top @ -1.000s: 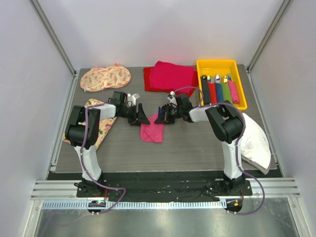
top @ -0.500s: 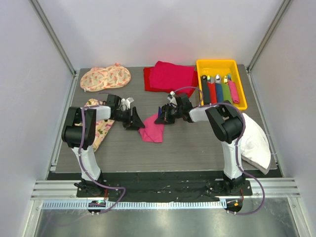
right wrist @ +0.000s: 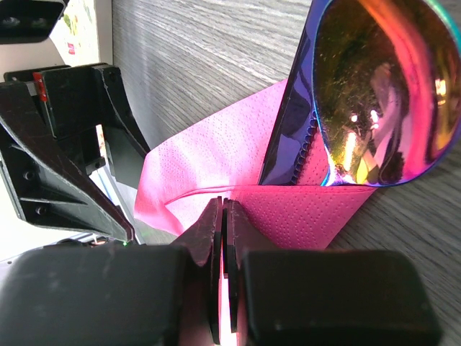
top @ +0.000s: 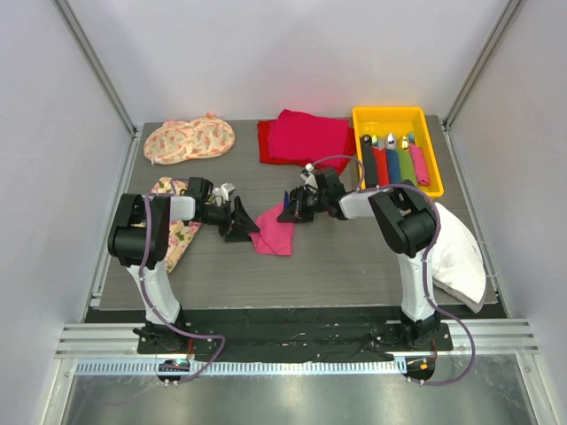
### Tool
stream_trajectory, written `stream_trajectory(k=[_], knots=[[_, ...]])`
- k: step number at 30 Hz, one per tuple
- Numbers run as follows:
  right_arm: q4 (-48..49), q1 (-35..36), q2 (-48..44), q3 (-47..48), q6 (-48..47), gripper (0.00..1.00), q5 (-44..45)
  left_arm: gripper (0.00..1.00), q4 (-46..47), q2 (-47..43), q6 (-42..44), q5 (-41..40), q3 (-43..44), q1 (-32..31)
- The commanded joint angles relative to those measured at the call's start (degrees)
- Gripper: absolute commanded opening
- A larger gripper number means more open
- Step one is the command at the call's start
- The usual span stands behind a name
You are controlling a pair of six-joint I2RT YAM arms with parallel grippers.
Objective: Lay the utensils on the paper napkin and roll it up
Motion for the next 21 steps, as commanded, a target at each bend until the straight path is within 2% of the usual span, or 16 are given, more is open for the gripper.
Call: stream_trajectory(k=[1, 12, 21], knots=[[-4.02, -0.28, 2.15, -1.07, -3.08, 0.01, 5.44, 0.61, 0.44, 1.14, -0.25, -8.9, -3.21, 0.04], [-4.02, -0.37, 2.32, -1.07, -3.08, 0.01, 5.44, 0.66, 8.53, -1.76, -8.94, -9.35, -3.92, -0.05], [-3.94, -0.28, 2.23, -1.07, -2.9, 0.01, 5.52, 0.66, 20.12, -6.06, -20.28, -9.6, -11.21, 0.22]])
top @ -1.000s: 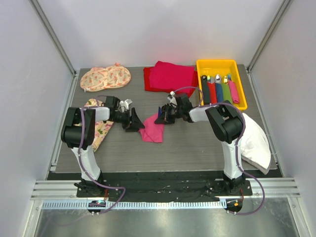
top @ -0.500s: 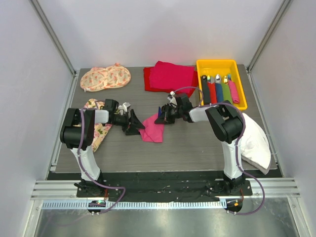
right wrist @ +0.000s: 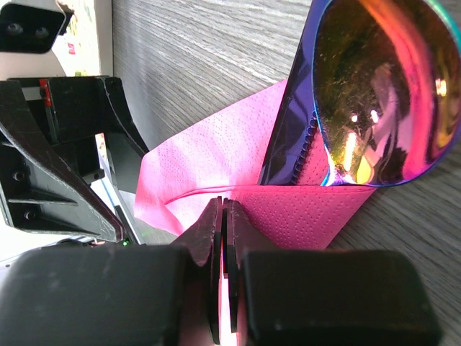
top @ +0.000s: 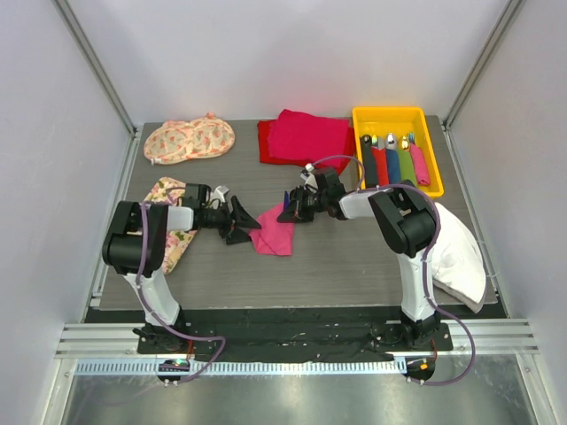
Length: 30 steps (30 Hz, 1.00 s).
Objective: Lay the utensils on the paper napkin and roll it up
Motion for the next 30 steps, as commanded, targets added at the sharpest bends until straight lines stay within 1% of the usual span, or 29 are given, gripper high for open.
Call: stream_trajectory(k=[1, 3, 9, 13, 17, 20, 22, 23, 25, 26, 30], knots=[[-3.96, -0.28, 2.23, -1.07, -2.99, 0.01, 5.52, 0.66, 7.71, -2.06, -6.12, -6.96, -4.33, 0.35], [-3.96, -0.28, 2.23, -1.15, -2.99, 0.01, 5.52, 0.66, 9.65, -2.5, -7.27, -6.96, -6.26, 0.52], [-3.96, -0.28, 2.15, -0.98, -2.99, 0.01, 5.44, 0.66, 10.35, -3.03, -8.51, -7.58, -10.13, 0.96], [-3.87, -0.28, 2.23, -1.33, -2.9, 0.01, 5.52, 0.66, 13.96, -1.28, -9.47, -7.05, -8.21, 0.88], [-3.78, -0.28, 2.32, -1.16, -2.81, 0.01, 5.61, 0.62, 15.02, -0.05, -8.43, -7.22, -5.48, 0.96], [-3.87, -0.28, 2.41, -0.98, -2.73, 0.01, 5.61, 0.57, 15.02, 0.04, -7.37, -7.75, -3.73, 0.96], [-3.87, -0.28, 2.67, -0.89, -2.81, 0.01, 5.61, 0.51, 14.76, 0.92, -7.37, -7.23, -3.02, 0.96], [-3.96, -0.28, 2.76, -0.8, -2.73, 0.01, 5.61, 0.46, 14.41, 1.1, -7.19, -6.79, -2.75, 0.96], [-3.96, -0.28, 2.67, -0.8, -2.9, 0.01, 5.87, 0.4, 13.09, 0.83, -6.06, -6.61, -2.66, 0.88], [-4.04, -0.28, 2.5, -0.89, -2.9, 0.01, 5.96, 0.35, 11.52, 0.57, -5.53, -6.52, -2.66, 0.7], [-4.13, -0.37, 2.5, -1.15, -2.9, 0.01, 6.23, 0.26, 8.18, -1.27, -4.03, -6.0, -2.31, 0.17]])
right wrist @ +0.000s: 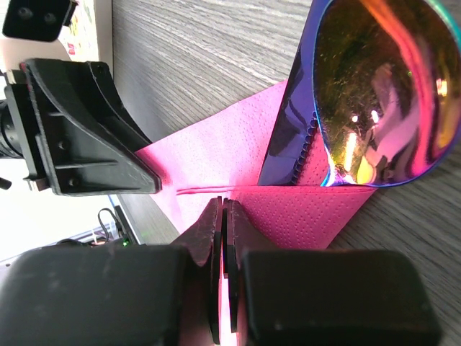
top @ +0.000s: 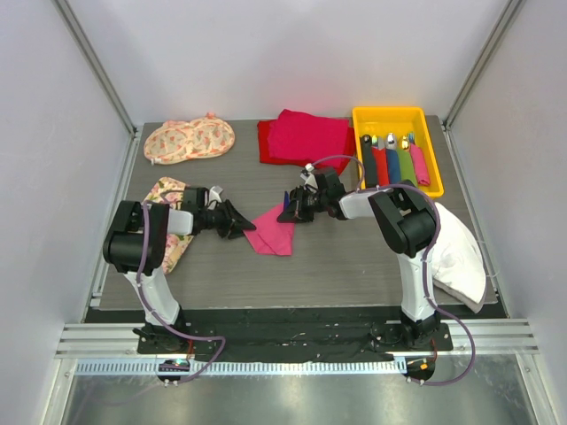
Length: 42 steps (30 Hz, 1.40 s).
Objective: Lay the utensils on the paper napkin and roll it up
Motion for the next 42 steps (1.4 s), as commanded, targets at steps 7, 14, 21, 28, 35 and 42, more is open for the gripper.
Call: stream_trajectory(k=[7, 14, 21, 28, 35, 42], knots=[[-4.44, -0.19, 2.48, -0.96, -3.19, 0.01, 6.86, 0.17, -4.08, -4.59, -0.15, 1.81, 3.14, -2.85], [-4.88, -0.11, 2.04, -1.57, -3.54, 0.01, 7.92, 0.08, -0.22, -3.98, -5.95, 2.17, 5.33, -7.42], [-4.97, 0.16, 2.12, -1.57, -3.36, 0.01, 8.53, 0.02, 6.28, -0.11, -12.28, 2.7, 7.18, -12.16], [-5.14, 0.25, 1.95, -1.75, -3.36, 0.01, 8.89, 0.03, 8.93, 4.28, -13.78, 1.03, 8.06, -14.99], [-5.32, 0.25, 1.42, -2.19, -3.36, 0.01, 8.62, 0.06, 8.76, 8.58, -11.49, -0.99, 7.71, -14.99], [-7.78, 0.24, -1.12, -1.75, -4.59, 0.01, 8.1, 0.05, 5.07, 11.23, -9.65, -3.63, 7.89, -14.55]])
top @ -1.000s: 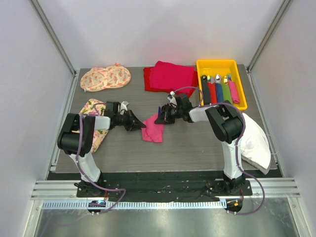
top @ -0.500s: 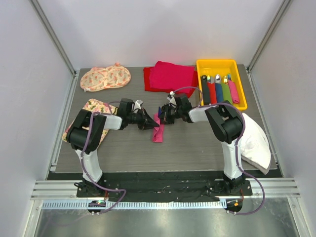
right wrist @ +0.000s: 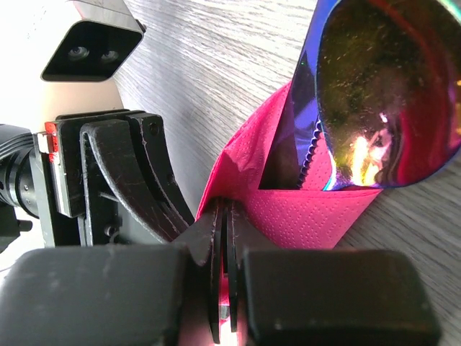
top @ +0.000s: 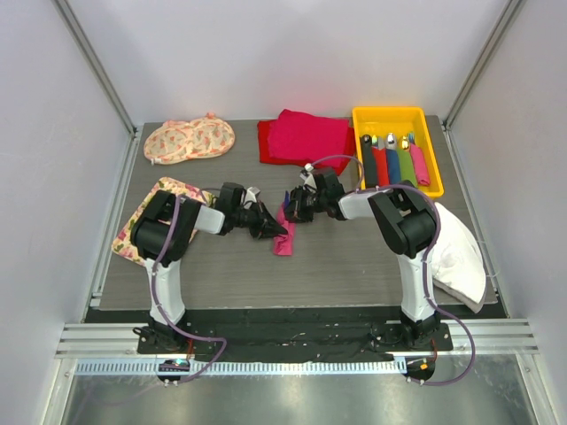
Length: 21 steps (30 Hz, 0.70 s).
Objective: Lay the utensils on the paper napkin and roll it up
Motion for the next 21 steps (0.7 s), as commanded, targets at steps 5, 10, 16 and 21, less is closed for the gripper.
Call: stream_trajectory(k=[5, 10, 16, 21], knots=[[-13.12, -0.63, -4.04, 1.1, -6.9, 0.13, 5.18, 0.01, -4.8, 3.01, 3.76, -5.69, 1.02, 0.71], [-18.41, -1.51, -5.45, 7.16, -7.25, 0.2, 1.67, 0.0, -7.89, 2.75, 4.55, -6.22, 1.82, 0.62], [-21.14, -2.39, -9.14, 8.41, -7.6, 0.19, 1.05, 0.0, -7.98, 2.84, 4.64, -6.22, 1.9, 0.71], [-17.29, -3.71, -9.85, 3.49, -4.36, 0.13, 0.1, 0.0, -7.1, 2.75, 4.29, -5.69, 1.99, 0.71]])
